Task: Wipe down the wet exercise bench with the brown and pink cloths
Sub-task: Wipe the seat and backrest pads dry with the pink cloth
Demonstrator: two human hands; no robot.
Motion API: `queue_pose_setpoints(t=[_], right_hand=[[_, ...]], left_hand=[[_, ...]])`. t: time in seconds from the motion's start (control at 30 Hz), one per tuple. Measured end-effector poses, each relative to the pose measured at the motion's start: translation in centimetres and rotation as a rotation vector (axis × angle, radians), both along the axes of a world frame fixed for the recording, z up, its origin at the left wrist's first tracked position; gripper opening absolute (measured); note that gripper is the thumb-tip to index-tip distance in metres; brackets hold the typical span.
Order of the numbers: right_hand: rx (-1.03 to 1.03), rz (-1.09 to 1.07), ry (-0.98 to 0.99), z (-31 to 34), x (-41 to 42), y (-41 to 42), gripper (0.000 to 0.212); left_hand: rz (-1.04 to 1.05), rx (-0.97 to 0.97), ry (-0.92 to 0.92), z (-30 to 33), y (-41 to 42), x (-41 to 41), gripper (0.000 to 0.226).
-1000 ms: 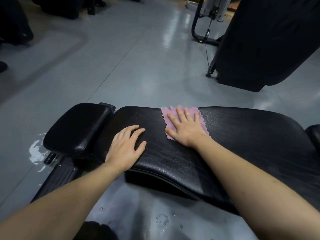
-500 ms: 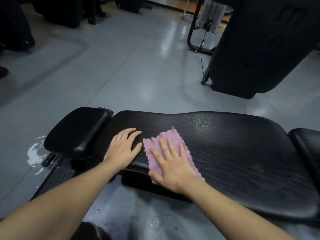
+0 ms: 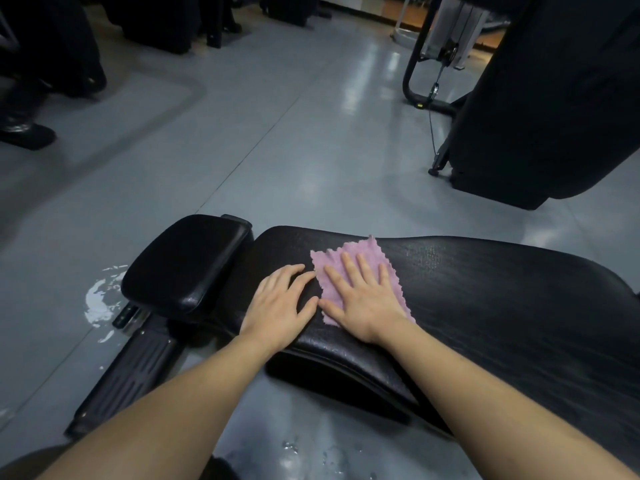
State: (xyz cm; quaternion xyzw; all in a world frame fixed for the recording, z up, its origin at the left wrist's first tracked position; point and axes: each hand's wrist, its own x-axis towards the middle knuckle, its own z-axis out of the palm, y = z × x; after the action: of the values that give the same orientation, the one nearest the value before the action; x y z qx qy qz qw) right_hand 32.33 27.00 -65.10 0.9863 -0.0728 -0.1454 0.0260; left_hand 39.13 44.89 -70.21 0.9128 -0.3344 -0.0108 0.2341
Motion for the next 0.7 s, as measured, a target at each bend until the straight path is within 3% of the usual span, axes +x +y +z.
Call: queue_pose_setpoints(t=[0.3,0.53,0.7], right_hand=[[-0.042,0.024,-0.014,-0.8,6.9,-1.2,0.073],[-0.037,0.041,0.019,-0.6,5.7,0.1,0.071],[-0.006,0.102,0.039,-0.7,2.0,2.8,0.093]], left_hand=[[-0.008,-0.077,0.091,0.1,0.2,0.6,0.064],[0.036,-0.101,0.199,0.7,1.6,1.1,0.061],[0.254,0.016,0.179,0.6,4.6,2.0,0.062]])
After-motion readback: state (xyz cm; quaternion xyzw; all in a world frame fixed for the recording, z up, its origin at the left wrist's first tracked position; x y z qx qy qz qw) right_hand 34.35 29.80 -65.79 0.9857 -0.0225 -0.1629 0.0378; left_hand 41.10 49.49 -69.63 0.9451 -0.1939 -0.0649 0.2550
